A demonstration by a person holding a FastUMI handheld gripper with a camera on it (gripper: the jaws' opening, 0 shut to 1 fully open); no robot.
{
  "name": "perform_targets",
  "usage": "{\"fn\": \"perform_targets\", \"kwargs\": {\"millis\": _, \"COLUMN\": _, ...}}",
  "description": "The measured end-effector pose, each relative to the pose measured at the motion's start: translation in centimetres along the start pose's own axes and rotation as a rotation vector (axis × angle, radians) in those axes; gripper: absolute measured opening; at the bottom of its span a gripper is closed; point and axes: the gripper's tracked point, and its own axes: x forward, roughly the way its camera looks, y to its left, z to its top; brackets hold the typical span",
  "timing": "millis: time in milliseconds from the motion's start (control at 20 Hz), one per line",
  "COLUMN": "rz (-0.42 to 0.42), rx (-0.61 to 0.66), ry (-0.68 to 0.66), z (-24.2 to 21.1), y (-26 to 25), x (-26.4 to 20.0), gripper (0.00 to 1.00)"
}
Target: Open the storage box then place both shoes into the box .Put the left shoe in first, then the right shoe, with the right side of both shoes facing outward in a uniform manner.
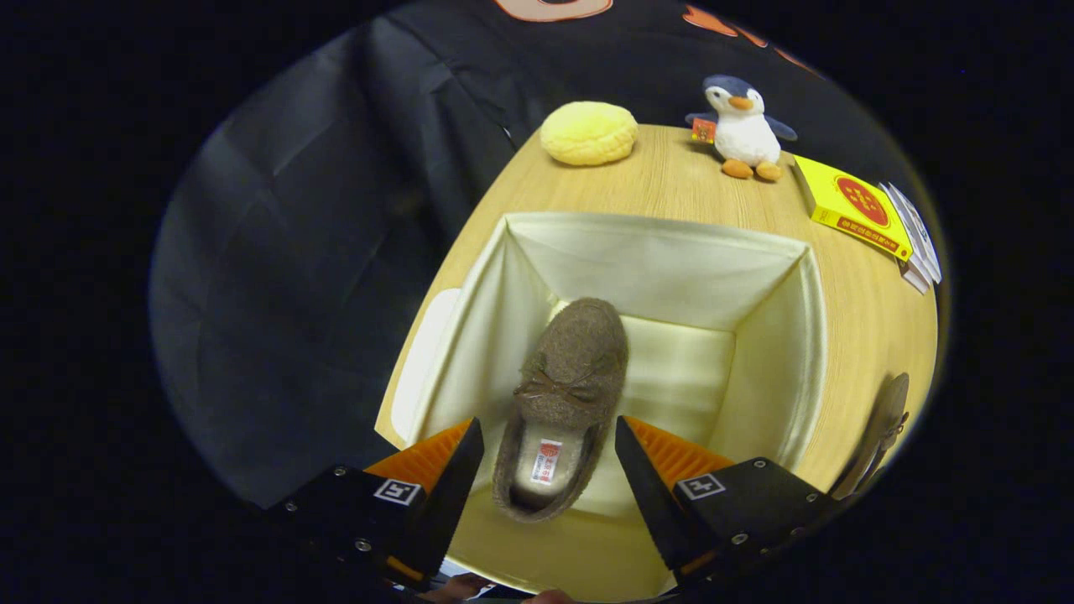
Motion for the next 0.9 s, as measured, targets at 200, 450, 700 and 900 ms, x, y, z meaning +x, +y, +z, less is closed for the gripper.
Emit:
{"fn": "perform_targets", "kwargs": {"millis": 200, "rz": 0.017, "rx": 0.03, "ry": -0.119, "z": 1.8, "y": -2.5, "x": -4.4, "gripper": 0.98}}
{"fn": "perform_targets", "kwargs": {"millis": 450, "rz": -0.025, "rx": 0.069, "ry": -0.266, "z": 2.9, "y": -9.4, "x": -9.8, "gripper": 0.98}}
{"fn": "perform_targets", "kwargs": {"millis": 700, "rz": -0.122, "rx": 0.106, "ry": -0.342, "z": 1.6, "y": -17.9, "x": -13.9, "gripper": 0.99}}
{"fn": "perform_targets", "kwargs": {"millis": 900, "rz": -0.224, "rx": 0.146, "ry": -0.341, "z": -1.6, "y": -25.4, "x": -15.7, "gripper": 0.99}}
